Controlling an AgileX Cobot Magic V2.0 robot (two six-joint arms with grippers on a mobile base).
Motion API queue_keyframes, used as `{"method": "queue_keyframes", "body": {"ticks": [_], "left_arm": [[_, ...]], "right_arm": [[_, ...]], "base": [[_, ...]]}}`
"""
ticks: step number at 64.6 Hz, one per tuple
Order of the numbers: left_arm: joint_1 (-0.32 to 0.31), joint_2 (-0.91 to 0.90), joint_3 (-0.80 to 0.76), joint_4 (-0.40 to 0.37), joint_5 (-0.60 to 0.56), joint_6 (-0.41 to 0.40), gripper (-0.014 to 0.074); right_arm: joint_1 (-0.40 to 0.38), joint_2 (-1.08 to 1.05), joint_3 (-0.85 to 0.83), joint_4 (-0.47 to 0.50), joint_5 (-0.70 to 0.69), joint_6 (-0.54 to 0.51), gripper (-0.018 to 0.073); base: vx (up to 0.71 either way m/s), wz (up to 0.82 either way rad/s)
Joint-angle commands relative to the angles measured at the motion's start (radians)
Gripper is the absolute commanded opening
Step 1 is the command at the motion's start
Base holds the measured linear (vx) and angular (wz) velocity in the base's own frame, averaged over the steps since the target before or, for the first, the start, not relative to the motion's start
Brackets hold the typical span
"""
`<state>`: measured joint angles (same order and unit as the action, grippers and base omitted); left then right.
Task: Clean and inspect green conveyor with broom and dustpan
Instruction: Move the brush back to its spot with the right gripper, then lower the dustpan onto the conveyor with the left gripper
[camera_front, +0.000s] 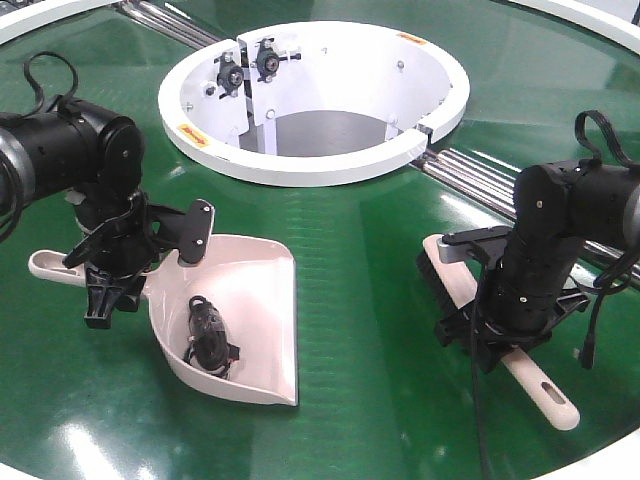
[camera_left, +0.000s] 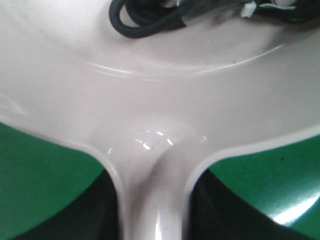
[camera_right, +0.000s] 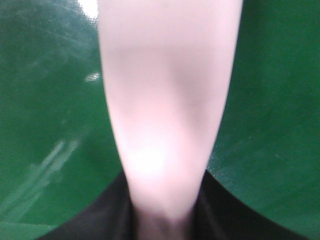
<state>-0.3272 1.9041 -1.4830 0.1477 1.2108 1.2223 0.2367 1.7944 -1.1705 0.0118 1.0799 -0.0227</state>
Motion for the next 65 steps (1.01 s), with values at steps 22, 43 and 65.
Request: {"method": "queue_keyframes", "body": {"ticks": [22,43,65], "left_arm": [[0.000,-0.060,-0.022,-0.067,0.033,-0.053,0.0412],[0.000,-0.086,-0.022,-0.102,0.038,-0.114,0.0472],[0.000,-0.213,-0.022,-0.125,0.033,-0.114,0.0471]], "right_arm": [[-0.006,-0.051,-0.019,0.000,0.024,-0.004,0.0048],[-0.006,-0.052,-0.019,0.000,0.035,-0.004,0.0309],[-0.005,-0.086,-0.019,-0.012,0.018,-0.008,0.0505]], "base": [[0.00,0.00],[0.00,0.00],[0.00,0.00]]}}
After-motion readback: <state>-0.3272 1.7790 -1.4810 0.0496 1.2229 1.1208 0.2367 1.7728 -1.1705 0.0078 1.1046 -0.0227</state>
